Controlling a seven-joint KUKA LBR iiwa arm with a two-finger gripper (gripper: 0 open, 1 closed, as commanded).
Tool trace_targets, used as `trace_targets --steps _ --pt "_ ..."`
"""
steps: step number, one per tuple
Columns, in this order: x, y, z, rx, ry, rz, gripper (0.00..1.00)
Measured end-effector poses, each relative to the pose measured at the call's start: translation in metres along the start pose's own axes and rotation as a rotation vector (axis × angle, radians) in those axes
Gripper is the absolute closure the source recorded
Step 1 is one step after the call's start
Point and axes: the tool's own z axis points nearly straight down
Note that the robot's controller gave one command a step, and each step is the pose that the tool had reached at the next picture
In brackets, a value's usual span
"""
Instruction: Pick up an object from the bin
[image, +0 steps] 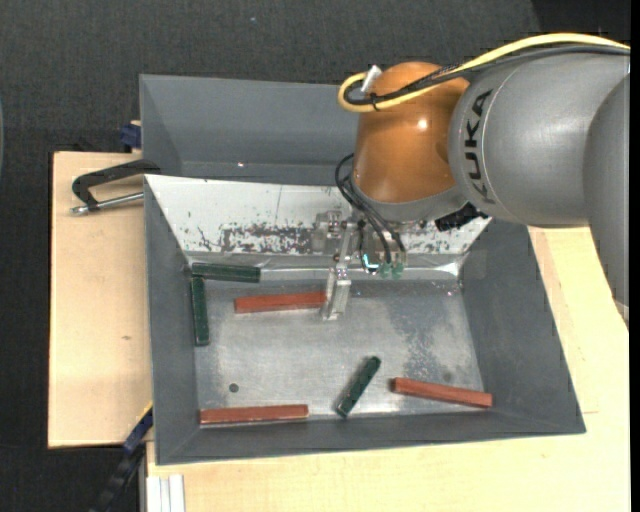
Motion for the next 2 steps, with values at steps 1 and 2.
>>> trace_targets --steps 1,2 --pt "-0.002 0.000 -0.004 -0.001 -0.007 0.001 0.00" --pt "0.006 -0.012 0.043 -0.002 -0.011 0.080 0.00"
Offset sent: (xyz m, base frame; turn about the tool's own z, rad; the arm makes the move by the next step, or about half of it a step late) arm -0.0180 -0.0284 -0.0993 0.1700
